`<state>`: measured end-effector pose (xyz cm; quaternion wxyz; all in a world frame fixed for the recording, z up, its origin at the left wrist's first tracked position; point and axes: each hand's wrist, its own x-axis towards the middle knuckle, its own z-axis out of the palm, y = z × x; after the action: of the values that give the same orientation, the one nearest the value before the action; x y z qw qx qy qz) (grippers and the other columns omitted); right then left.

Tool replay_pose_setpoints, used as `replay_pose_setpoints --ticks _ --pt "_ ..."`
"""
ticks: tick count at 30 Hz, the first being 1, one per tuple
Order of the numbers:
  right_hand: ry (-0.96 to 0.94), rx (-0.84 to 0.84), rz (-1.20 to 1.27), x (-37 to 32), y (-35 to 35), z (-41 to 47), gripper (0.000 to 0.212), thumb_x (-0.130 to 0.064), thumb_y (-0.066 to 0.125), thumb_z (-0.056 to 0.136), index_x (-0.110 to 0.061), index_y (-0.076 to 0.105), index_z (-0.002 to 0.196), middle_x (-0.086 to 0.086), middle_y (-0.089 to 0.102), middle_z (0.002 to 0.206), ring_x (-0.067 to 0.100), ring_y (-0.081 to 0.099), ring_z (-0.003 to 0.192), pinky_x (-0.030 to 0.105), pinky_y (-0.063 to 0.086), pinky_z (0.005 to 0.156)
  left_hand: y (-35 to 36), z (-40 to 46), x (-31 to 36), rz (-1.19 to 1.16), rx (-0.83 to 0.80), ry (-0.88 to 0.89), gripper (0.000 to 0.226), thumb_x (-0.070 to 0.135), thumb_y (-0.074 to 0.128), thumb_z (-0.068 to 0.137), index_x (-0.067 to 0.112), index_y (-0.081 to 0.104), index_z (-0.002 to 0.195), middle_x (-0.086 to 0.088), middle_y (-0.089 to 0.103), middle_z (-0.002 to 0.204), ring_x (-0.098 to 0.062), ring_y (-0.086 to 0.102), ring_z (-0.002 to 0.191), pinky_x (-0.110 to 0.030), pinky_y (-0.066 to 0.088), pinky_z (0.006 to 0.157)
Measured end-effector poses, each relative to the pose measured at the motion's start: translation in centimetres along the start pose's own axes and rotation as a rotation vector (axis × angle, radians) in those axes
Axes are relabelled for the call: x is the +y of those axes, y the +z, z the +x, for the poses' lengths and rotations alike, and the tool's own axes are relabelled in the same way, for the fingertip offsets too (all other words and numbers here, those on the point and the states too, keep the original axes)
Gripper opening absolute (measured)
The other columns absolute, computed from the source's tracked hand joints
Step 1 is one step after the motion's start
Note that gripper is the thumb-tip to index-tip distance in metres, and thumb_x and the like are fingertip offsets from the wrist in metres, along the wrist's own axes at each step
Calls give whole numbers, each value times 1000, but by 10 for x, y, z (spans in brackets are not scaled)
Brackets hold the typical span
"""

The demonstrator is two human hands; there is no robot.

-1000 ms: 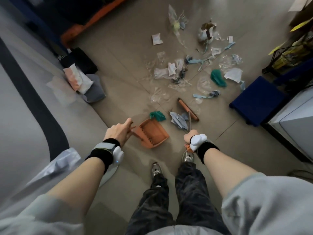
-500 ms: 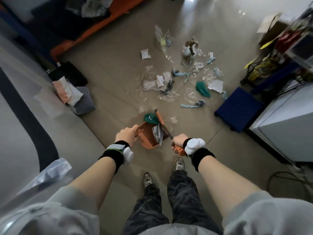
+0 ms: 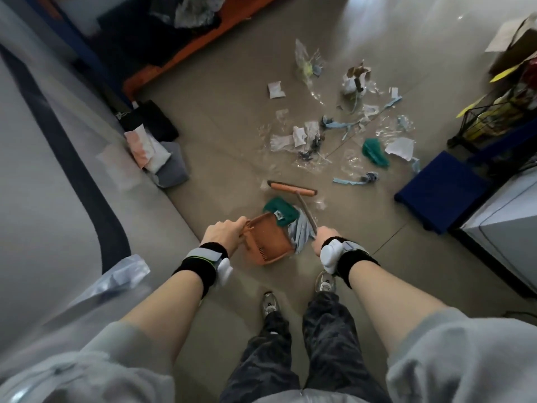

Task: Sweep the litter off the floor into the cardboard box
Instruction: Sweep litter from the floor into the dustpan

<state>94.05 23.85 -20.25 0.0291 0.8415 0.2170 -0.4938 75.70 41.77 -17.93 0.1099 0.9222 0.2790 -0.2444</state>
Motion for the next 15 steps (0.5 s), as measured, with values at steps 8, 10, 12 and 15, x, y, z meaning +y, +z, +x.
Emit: replay_pose_setpoints --ticks 8,10,12,15 --pt "63 -89 -106 31 16 -5 41 -7 60 76 0 60 116 17 66 106 35 65 94 36 54 79 -3 8 -1 55 22 32 33 42 42 98 21 40 123 -9 65 111 -38 62 98 -40 45 73" --pt "73 -75 -123 40 13 -10 41 -4 63 75 3 58 116 18 65 111 36 65 101 36 54 82 -6 11 0 62 28 35 34 42 42 98 21 39 125 -9 64 113 -37 62 98 -40 44 72" --pt "76 -25 -150 46 7 -13 35 -5 60 83 3 58 117 17 64 116 36 63 107 35 51 83 -11 13 -2 54 39 19 35 43 42 98 20 40 125 -10 64 113 -37 62 99 -40 44 73" --pt "103 58 -140 58 -2 -16 30 -13 54 92 -3 59 121 17 64 122 34 62 111 35 49 83 -15 15 1 46 67 20 35 43 42 98 20 40 124 -12 65 112 -38 62 99 -41 44 73"
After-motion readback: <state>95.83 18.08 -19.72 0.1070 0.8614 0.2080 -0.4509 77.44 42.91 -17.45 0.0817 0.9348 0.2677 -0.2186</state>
